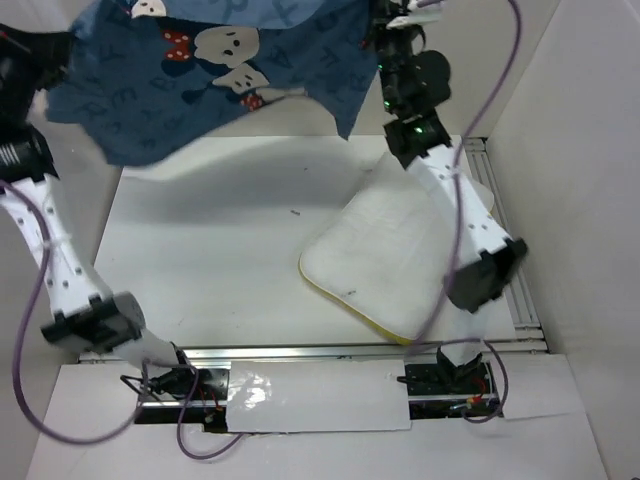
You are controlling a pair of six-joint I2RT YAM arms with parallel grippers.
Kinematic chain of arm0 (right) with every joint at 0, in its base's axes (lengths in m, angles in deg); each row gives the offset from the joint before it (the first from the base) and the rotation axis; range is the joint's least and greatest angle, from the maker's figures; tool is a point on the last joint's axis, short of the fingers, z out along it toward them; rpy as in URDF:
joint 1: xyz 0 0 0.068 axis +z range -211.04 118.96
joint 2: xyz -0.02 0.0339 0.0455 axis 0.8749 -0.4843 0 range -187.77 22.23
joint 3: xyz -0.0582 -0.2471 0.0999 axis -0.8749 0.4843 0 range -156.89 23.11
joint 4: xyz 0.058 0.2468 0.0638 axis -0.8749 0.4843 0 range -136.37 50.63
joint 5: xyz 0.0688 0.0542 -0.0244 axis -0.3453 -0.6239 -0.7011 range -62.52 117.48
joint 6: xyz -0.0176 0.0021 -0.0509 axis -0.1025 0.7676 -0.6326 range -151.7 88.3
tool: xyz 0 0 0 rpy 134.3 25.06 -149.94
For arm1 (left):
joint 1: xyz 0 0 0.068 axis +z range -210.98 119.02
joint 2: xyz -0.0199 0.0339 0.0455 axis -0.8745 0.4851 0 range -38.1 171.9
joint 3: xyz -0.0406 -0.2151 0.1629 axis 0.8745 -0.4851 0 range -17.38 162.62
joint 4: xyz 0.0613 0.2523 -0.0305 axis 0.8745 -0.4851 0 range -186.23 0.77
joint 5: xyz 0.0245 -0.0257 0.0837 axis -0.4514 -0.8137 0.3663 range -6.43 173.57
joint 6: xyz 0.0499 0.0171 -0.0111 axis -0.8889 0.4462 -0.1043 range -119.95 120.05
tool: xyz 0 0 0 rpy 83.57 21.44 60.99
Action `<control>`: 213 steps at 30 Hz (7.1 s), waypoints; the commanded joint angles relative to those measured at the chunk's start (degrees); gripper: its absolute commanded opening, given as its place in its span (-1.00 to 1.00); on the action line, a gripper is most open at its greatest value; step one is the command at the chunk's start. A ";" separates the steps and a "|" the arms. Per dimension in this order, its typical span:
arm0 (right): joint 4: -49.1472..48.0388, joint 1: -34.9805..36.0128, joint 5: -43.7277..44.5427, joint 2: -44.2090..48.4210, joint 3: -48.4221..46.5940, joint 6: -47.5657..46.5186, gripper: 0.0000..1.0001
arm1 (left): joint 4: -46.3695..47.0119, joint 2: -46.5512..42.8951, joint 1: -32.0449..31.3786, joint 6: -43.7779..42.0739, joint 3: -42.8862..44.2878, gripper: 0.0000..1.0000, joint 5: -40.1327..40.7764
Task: Put the pillow into the pillowcase
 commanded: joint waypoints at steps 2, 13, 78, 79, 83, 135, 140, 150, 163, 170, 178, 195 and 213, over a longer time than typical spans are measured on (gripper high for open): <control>-7.70 -0.92 -11.27 23.37 37.40 1.70 -0.90 | 11.52 -21.39 -5.29 -6.37 -35.78 -1.00 -6.05; 4.89 0.75 -3.67 54.18 88.01 15.85 -0.32 | -14.21 -46.91 -11.19 -6.81 -77.87 0.26 11.38; 48.95 -21.04 13.08 21.69 53.65 25.53 -1.00 | -23.19 22.09 -16.39 -22.56 -27.16 1.00 20.34; 48.94 -21.66 11.22 21.69 54.17 24.22 -0.95 | -23.80 22.08 -15.59 -22.56 -26.02 1.00 19.12; 50.70 -22.90 5.24 18.01 53.57 21.41 -0.70 | -24.33 24.10 -13.74 -22.46 -24.26 1.00 17.00; 15.57 17.96 -41.33 -54.68 -12.60 31.23 0.28 | -30.03 -16.79 -26.82 11.63 -83.48 -1.00 28.06; 12.19 23.85 -45.65 -50.84 -14.91 26.16 0.37 | -37.94 -38.44 -32.54 12.42 -82.36 -1.00 29.21; 23.61 17.45 -38.29 -23.24 5.83 28.43 1.00 | -43.50 -49.12 -33.60 7.26 -68.65 0.05 32.30; 39.80 13.84 -3.57 13.23 43.25 27.55 1.00 | -29.53 -17.76 -40.97 -6.37 -55.64 1.00 33.59; 43.93 12.79 -0.84 26.86 57.24 30.97 1.00 | -27.50 5.86 -50.30 -19.29 -38.62 1.00 39.40; 50.25 11.73 3.81 38.47 62.09 32.29 1.00 | -32.77 29.69 -53.46 -21.15 -18.64 1.00 42.75; 52.55 5.41 6.81 42.08 63.84 31.68 1.00 | -36.20 46.69 -50.92 -21.85 -11.16 0.01 48.02; 47.90 1.53 -1.00 31.90 60.17 26.85 1.00 | -33.30 49.59 -20.80 -6.84 1.59 -1.00 37.03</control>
